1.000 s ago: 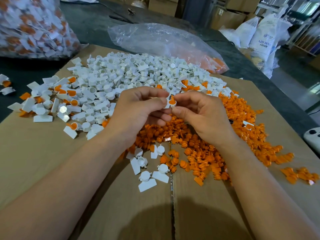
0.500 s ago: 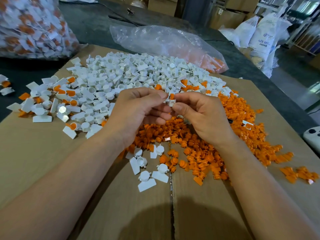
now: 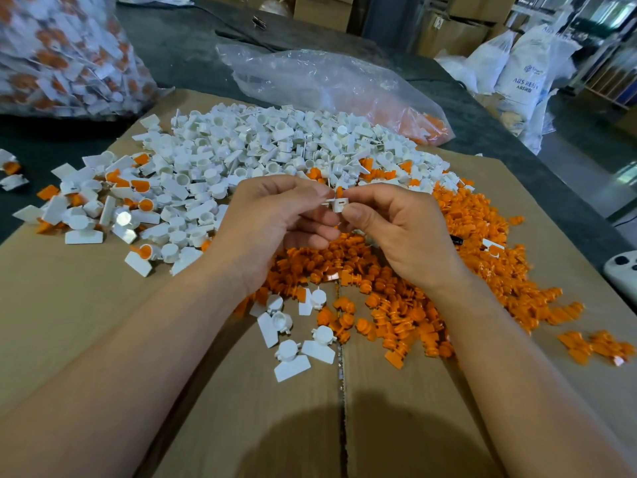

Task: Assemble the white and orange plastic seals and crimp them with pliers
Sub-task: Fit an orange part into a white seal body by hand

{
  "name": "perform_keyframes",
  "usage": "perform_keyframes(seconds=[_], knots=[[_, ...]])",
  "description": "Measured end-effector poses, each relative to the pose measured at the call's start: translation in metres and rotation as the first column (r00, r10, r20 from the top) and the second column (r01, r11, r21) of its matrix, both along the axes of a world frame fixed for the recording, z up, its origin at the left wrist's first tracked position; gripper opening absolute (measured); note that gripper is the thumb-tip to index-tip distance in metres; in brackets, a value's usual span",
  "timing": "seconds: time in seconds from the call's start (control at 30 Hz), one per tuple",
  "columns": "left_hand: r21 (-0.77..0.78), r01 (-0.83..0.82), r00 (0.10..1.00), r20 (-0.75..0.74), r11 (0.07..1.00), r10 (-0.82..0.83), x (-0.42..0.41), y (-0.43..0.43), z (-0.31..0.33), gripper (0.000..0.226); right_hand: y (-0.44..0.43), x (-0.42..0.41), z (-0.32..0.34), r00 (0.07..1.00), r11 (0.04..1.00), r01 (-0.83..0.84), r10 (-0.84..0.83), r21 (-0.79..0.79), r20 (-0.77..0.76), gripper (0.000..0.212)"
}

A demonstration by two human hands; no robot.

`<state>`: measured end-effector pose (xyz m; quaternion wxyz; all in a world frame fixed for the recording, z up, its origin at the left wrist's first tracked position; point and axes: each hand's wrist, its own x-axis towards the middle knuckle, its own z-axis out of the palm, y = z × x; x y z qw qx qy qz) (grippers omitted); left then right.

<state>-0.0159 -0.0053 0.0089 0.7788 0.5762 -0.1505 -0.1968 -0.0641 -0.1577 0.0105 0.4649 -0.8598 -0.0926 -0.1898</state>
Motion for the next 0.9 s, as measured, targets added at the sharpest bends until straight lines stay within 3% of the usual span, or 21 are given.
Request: perform_keyframes(seconds=[0.27, 0.4, 0.47, 0.57, 0.73, 0.9], knots=[[-0.042, 0.006, 0.988, -0.154, 0.999, -0.013, 0.004, 0.001, 0.001, 0.017, 0.001, 0.0, -0.001, 0.999, 0.998, 0.016, -0.018, -0.065, -0.028, 0.026], [-0.175, -0.17, 0.956, -0.267, 0.97, 0.119, 0.011, 0.004, 0.002, 0.009, -0.002, 0.0, 0.0, 0.998, 0.999, 0.037, -0.039, -0.038, -0.039, 0.024], [-0.262, -0.301, 0.918, -0.34, 0.917, 0.205, 0.017, 0.009, 0.003, 0.002, -0.003, 0.0, 0.0, 0.998, 0.998, 0.046, -0.048, -0.036, -0.045, 0.022], [-0.336, -0.471, 0.849, -0.424, 0.815, 0.316, 0.026, 0.017, 0.004, 0.011, -0.005, 0.0, 0.0, 0.997, 0.997, 0.06, -0.062, -0.048, -0.045, 0.02], [-0.367, -0.676, 0.727, -0.474, 0.639, 0.497, 0.032, 0.03, 0.004, 0.023, -0.009, 0.001, -0.001, 0.994, 0.993, 0.088, -0.092, -0.072, -0.053, 0.019], [-0.365, -0.789, 0.609, -0.571, 0.494, 0.55, 0.04, 0.041, 0.004, 0.024, -0.013, 0.003, -0.002, 0.983, 0.982, 0.161, -0.169, -0.102, -0.076, 0.018]])
